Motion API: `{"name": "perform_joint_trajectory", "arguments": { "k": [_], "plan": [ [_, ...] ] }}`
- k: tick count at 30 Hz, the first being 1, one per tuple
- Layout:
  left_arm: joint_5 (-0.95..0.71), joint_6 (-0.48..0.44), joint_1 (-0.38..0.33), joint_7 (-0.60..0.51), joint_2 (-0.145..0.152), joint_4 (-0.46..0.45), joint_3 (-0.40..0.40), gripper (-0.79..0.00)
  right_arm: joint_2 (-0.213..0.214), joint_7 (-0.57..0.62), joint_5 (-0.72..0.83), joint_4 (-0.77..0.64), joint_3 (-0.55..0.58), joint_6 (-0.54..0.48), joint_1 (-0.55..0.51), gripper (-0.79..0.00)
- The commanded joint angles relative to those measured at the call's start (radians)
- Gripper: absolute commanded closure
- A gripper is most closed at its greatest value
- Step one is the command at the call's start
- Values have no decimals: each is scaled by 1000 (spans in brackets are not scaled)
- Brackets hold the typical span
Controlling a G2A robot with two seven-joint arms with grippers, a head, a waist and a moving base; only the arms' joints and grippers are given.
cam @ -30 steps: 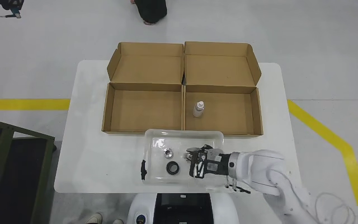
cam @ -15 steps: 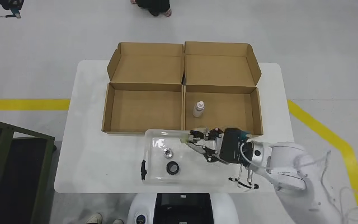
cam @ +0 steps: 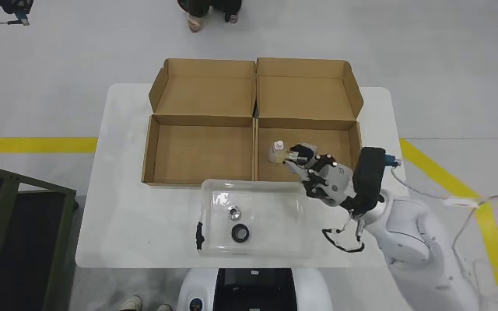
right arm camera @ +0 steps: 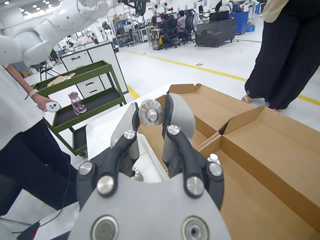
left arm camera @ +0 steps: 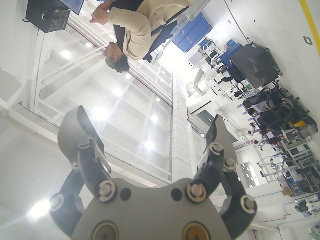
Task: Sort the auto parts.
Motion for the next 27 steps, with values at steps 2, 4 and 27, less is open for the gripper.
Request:
{"name": "perform_joint_trajectory", "arguments": {
  "k": [2,4,27],
  "plan": [
    [0,0,0,0,0,0,0,-785,-1,-7,10,-6,10,14,-7,0],
    [0,0,0,0,0,0,0,-785,0,-5,14,-7,17,13,-11,0],
    [0,0,0,0,0,0,0,-785,11,178,-204,115,67,45,33,0]
  ]
}}
